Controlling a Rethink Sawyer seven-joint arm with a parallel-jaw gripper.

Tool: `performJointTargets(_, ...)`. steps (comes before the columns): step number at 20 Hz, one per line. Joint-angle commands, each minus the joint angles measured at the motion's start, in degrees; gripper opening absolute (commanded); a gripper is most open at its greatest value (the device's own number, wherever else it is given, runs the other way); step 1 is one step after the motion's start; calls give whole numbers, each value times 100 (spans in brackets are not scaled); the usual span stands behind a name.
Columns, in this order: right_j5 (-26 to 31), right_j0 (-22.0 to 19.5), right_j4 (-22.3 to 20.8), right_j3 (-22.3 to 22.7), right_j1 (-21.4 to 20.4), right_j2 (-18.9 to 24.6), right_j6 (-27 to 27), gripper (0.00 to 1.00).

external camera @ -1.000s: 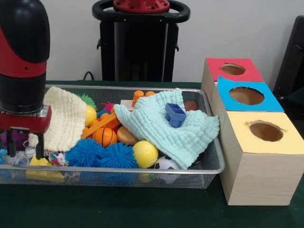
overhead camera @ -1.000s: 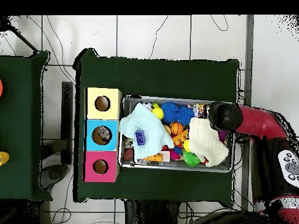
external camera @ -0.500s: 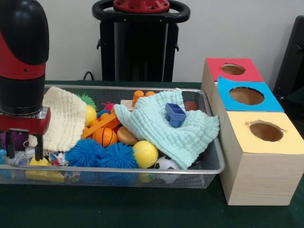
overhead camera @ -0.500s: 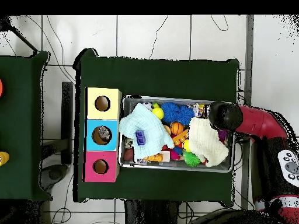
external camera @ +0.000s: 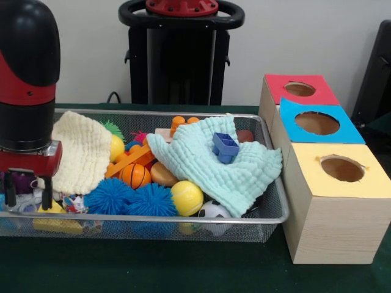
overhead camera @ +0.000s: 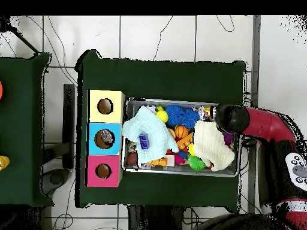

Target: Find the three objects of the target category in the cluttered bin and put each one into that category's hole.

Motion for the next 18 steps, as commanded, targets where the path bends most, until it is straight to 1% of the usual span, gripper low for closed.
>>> performJointTargets(1, 217, -224, -31, -253, 497, 196, -245, 100)
performJointTargets(8, 88, -251, -106, -238, 538, 175, -282, 100)
performJointTargets(9, 64, -249, -125, -240, 535, 172, -294, 0)
performJointTargets(18, 34, -185, -95, -96, 410, 128, -158, 0)
